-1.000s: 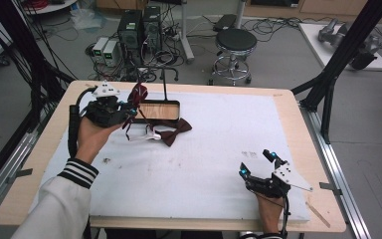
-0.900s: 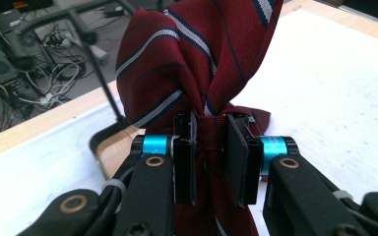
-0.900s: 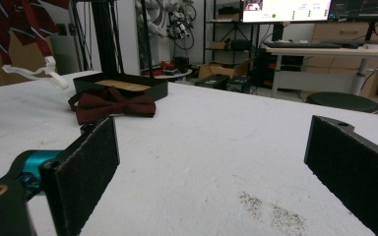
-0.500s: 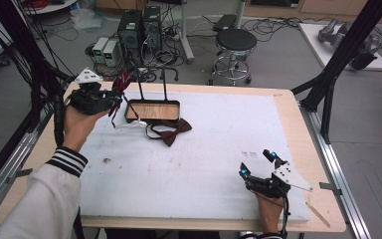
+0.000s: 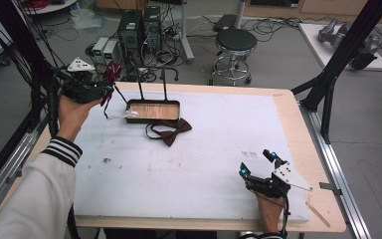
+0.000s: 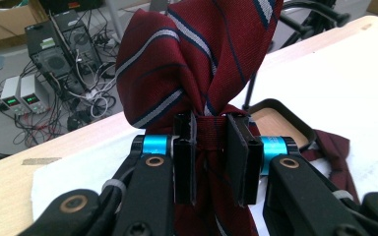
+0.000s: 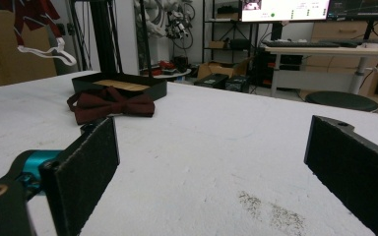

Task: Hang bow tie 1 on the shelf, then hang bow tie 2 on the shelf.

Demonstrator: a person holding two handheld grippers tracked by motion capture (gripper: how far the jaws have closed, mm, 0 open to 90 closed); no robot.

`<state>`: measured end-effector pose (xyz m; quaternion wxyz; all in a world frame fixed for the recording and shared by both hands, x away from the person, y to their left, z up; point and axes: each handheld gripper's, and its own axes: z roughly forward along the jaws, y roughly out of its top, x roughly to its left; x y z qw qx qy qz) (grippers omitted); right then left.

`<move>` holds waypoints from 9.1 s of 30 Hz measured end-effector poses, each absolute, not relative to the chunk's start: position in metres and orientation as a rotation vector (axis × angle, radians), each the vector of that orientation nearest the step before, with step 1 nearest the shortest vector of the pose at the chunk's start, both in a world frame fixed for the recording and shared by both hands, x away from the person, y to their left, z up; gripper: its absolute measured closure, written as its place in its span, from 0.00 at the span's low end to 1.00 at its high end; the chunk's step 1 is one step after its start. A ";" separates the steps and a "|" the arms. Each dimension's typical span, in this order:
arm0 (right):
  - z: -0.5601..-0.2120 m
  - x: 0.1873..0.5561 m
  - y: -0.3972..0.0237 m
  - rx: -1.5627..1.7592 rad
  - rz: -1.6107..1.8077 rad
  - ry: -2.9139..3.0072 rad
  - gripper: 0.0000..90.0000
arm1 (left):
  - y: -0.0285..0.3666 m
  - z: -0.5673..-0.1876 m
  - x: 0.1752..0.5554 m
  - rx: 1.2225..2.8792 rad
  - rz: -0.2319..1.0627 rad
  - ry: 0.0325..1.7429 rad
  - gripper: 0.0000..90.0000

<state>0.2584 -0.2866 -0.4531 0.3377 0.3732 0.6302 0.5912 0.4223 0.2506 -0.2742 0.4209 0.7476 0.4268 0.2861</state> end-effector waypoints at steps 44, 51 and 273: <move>-0.453 0.258 -0.285 0.982 1.524 1.651 0.06 | 0.253 -0.263 0.496 1.812 0.744 1.101 0.83; -0.453 0.258 -0.285 0.982 1.524 1.652 0.06 | 0.255 -0.267 0.498 1.806 0.769 1.112 0.83; -0.454 0.256 -0.286 0.972 1.544 1.621 0.06 | 0.091 -0.380 0.426 2.383 0.402 0.684 0.17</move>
